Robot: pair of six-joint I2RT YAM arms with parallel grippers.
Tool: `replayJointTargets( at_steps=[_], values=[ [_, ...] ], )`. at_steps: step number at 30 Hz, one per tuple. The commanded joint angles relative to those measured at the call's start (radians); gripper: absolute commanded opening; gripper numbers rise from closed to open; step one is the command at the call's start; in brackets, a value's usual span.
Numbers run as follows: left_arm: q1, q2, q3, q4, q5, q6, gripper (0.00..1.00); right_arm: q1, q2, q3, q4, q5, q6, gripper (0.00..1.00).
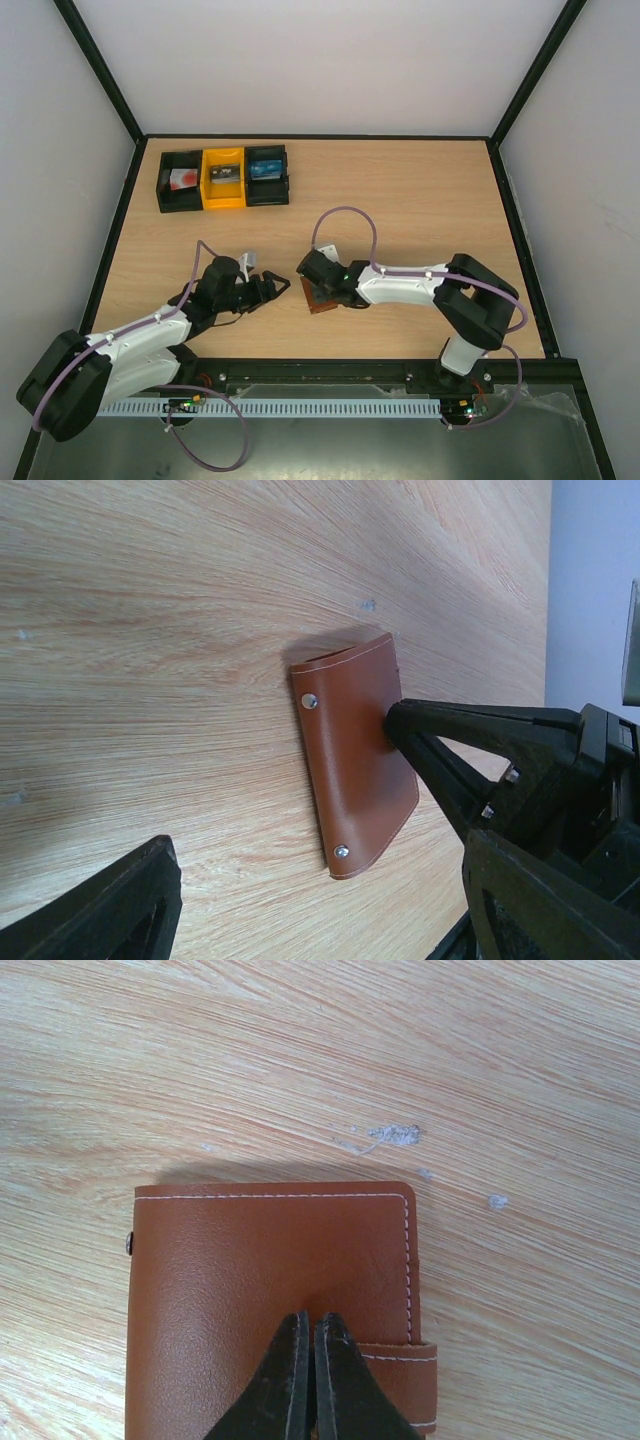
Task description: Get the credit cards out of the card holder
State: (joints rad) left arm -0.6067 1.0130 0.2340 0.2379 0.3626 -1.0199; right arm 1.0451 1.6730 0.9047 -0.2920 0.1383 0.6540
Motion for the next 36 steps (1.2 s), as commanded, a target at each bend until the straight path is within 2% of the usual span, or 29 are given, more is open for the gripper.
replayJointTargets(
  at_steps=[1,7,15,19,23,28,31,36],
  values=[
    [-0.003,-0.011,0.012,-0.016,-0.009,0.016,0.78,0.002,-0.034,-0.035,0.001,-0.007,0.016,0.02],
    [-0.003,-0.026,0.029,-0.039,-0.01,0.016,0.78,0.006,-0.08,-0.081,0.123,-0.13,0.023,0.02],
    [-0.003,-0.056,0.01,-0.021,0.001,-0.035,0.73,0.035,-0.057,-0.035,0.197,-0.14,0.017,0.02],
    [-0.003,-0.042,-0.016,0.044,0.011,-0.062,0.61,0.035,-0.056,-0.046,0.266,-0.163,0.037,0.02],
    [-0.002,0.005,-0.032,0.156,0.046,-0.08,0.42,0.035,-0.018,-0.053,0.32,-0.221,0.065,0.02],
    [-0.002,0.113,-0.024,0.261,0.069,-0.078,0.22,0.035,-0.039,-0.094,0.358,-0.207,0.081,0.02],
    [-0.004,0.201,-0.025,0.321,0.085,-0.06,0.17,0.035,-0.031,-0.101,0.362,-0.209,0.084,0.02],
    [-0.01,0.297,-0.038,0.321,0.059,-0.041,0.13,0.036,-0.034,-0.125,0.349,-0.17,0.088,0.02]
  ],
)
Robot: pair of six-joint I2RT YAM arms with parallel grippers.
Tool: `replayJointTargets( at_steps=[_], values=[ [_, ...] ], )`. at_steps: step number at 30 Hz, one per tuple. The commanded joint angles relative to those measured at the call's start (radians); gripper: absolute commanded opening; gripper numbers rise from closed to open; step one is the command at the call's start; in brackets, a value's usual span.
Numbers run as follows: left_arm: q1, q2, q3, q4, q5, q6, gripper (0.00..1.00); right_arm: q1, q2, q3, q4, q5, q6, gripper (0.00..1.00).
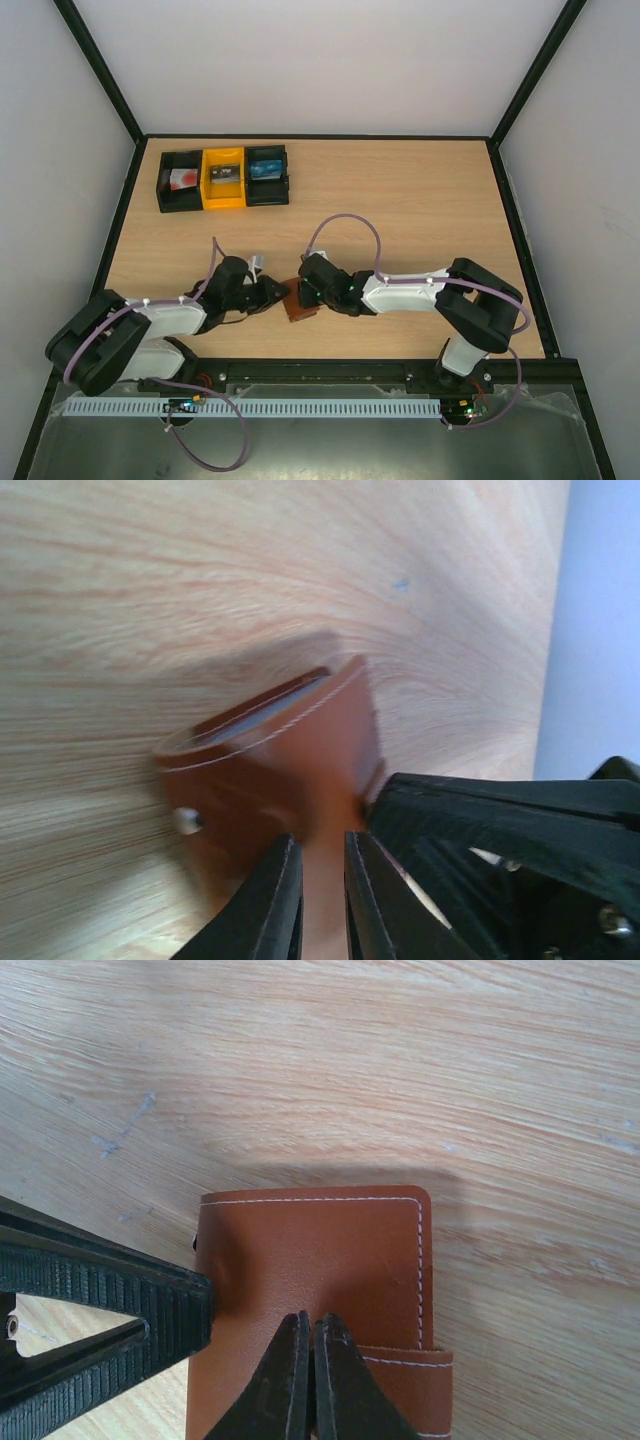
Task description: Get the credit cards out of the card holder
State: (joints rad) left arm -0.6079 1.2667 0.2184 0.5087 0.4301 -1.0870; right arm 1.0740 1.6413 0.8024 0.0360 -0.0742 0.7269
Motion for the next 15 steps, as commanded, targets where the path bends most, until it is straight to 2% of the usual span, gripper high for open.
replayJointTargets(
  at_steps=[1,5,9,15],
  values=[
    [-0.013,0.05,-0.025,0.041,-0.024,0.031,0.13,0.006,-0.005,-0.028,0.016,0.051,0.016,0.02],
    [-0.015,0.084,-0.016,-0.023,-0.086,0.061,0.16,0.007,-0.017,-0.045,-0.001,0.093,0.016,0.02],
    [-0.015,0.149,0.003,-0.033,-0.088,0.088,0.2,0.006,-0.043,-0.052,-0.01,0.121,0.032,0.02],
    [-0.016,0.195,0.0,-0.046,-0.104,0.097,0.2,0.006,-0.07,-0.063,-0.059,0.188,0.043,0.02]
  ],
)
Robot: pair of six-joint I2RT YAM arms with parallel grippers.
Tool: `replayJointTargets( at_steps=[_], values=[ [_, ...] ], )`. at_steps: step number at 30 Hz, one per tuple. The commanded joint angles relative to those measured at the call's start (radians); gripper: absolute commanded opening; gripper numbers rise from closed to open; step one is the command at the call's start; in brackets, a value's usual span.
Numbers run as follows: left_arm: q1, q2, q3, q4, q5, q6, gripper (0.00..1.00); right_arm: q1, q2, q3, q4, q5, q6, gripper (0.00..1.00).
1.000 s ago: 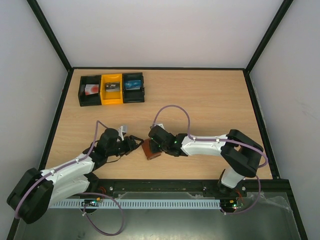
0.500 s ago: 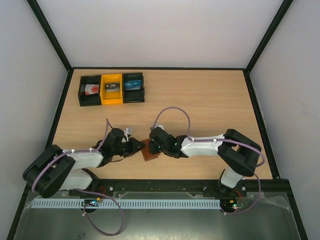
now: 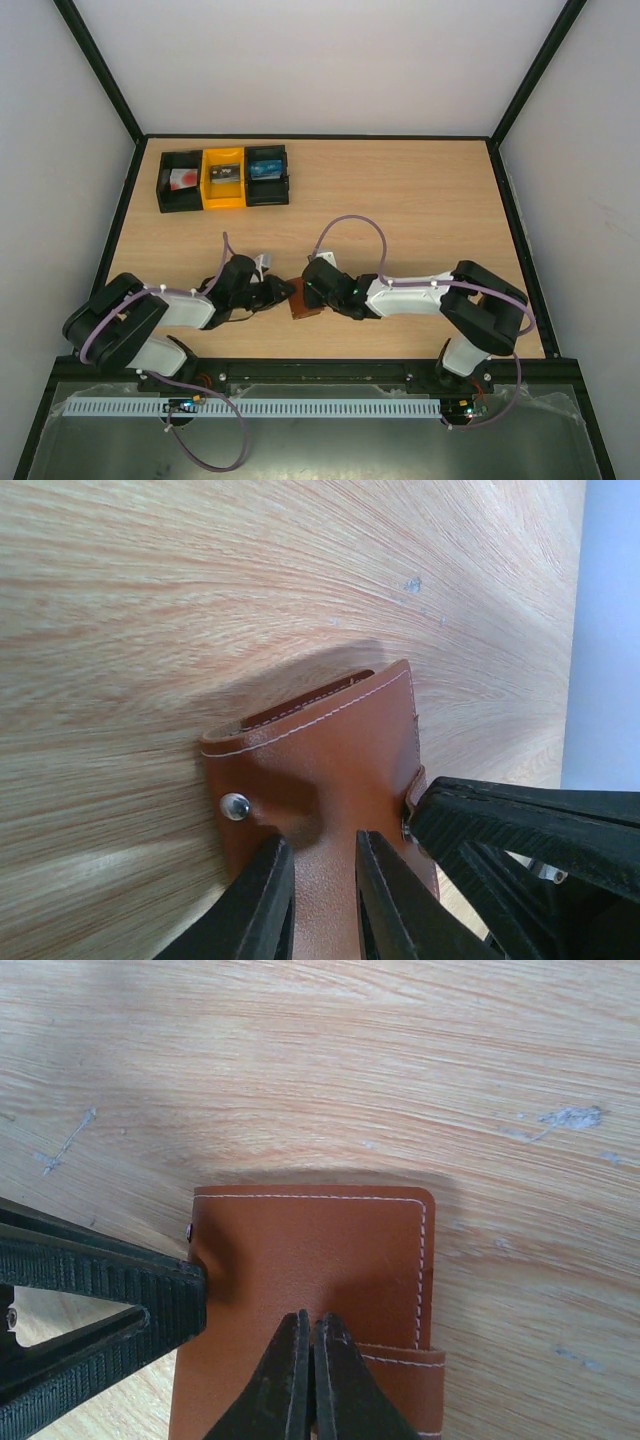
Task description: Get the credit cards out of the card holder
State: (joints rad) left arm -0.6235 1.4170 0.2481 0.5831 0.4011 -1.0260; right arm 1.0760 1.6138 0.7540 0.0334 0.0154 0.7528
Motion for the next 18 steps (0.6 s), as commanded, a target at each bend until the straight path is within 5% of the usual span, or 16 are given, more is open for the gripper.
replayJointTargets(
  at_steps=[1,11,18],
  values=[
    [-0.001,0.042,-0.03,-0.131,-0.085,0.04,0.2,0.005,-0.048,-0.016,-0.066,0.109,0.02,0.02],
    [0.0,0.006,-0.025,-0.178,-0.101,0.052,0.21,0.005,-0.094,-0.009,-0.164,0.191,0.038,0.02],
    [0.0,-0.032,-0.024,-0.199,-0.103,0.054,0.22,0.005,-0.091,-0.012,-0.158,0.125,0.036,0.29]
  ],
)
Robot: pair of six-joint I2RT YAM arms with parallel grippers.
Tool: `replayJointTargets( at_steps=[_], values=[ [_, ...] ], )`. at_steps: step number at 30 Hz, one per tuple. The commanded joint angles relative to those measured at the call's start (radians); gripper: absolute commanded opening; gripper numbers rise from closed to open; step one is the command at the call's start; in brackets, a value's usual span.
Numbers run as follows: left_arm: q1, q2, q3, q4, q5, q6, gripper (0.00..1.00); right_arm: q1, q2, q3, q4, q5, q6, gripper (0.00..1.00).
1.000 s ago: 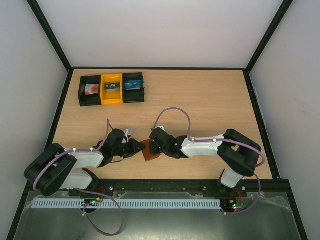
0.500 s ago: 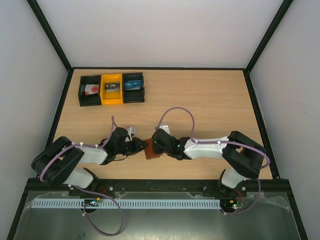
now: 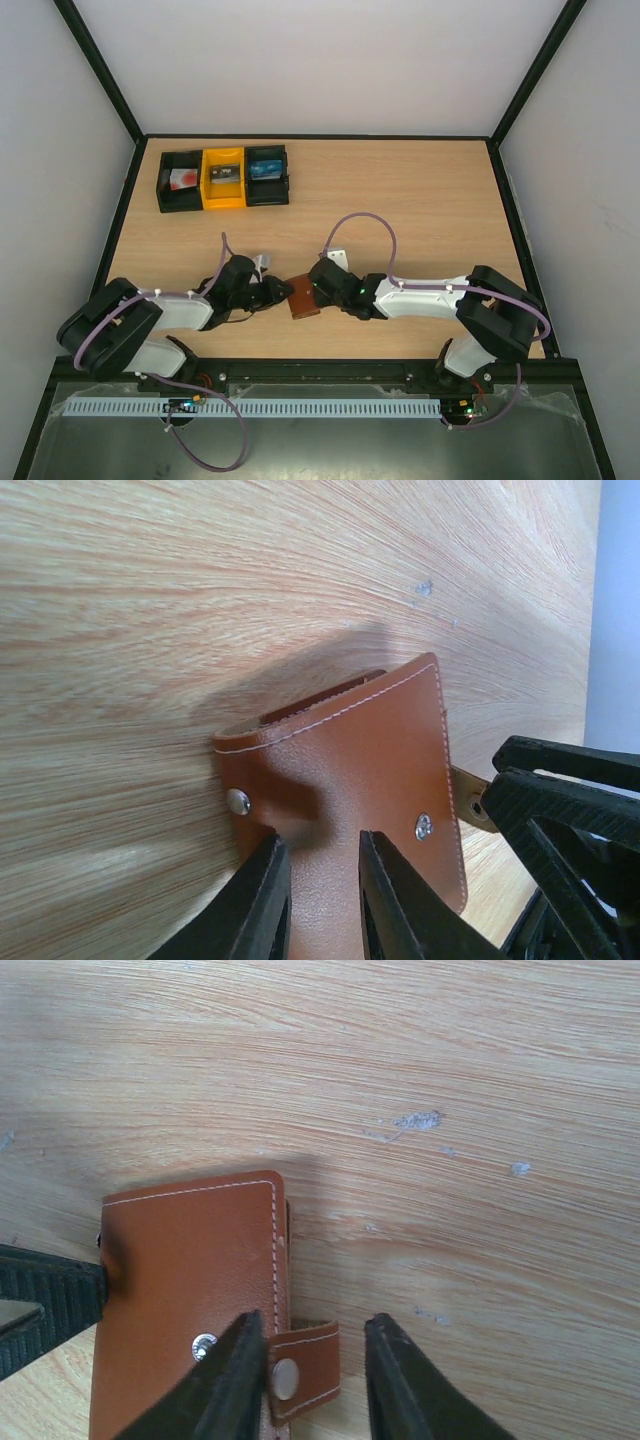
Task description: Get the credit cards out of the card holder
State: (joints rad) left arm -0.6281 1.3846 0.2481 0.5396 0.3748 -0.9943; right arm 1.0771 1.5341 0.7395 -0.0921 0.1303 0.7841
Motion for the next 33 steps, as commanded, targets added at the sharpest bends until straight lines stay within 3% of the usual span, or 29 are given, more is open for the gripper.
replayJointTargets(
  at_steps=[1,5,17,22,25,33],
  values=[
    [0.004,-0.003,-0.024,-0.157,-0.077,0.023,0.22,0.003,-0.01,0.005,-0.034,0.013,0.002,0.31],
    [0.005,-0.01,-0.02,-0.168,-0.077,0.024,0.22,0.003,0.008,0.018,-0.044,0.019,-0.012,0.32],
    [0.005,-0.045,-0.004,-0.214,-0.093,0.036,0.22,0.003,0.057,0.023,-0.053,0.027,-0.019,0.25],
    [0.005,-0.085,0.009,-0.252,-0.091,0.044,0.24,0.003,0.03,0.017,-0.059,0.056,-0.013,0.05],
    [0.004,-0.152,0.024,-0.301,-0.108,0.057,0.31,0.003,0.001,0.015,-0.06,0.054,-0.006,0.02],
    [0.039,-0.357,0.113,-0.51,-0.144,0.115,0.61,0.003,-0.081,0.002,-0.023,-0.017,0.025,0.02]
  ],
)
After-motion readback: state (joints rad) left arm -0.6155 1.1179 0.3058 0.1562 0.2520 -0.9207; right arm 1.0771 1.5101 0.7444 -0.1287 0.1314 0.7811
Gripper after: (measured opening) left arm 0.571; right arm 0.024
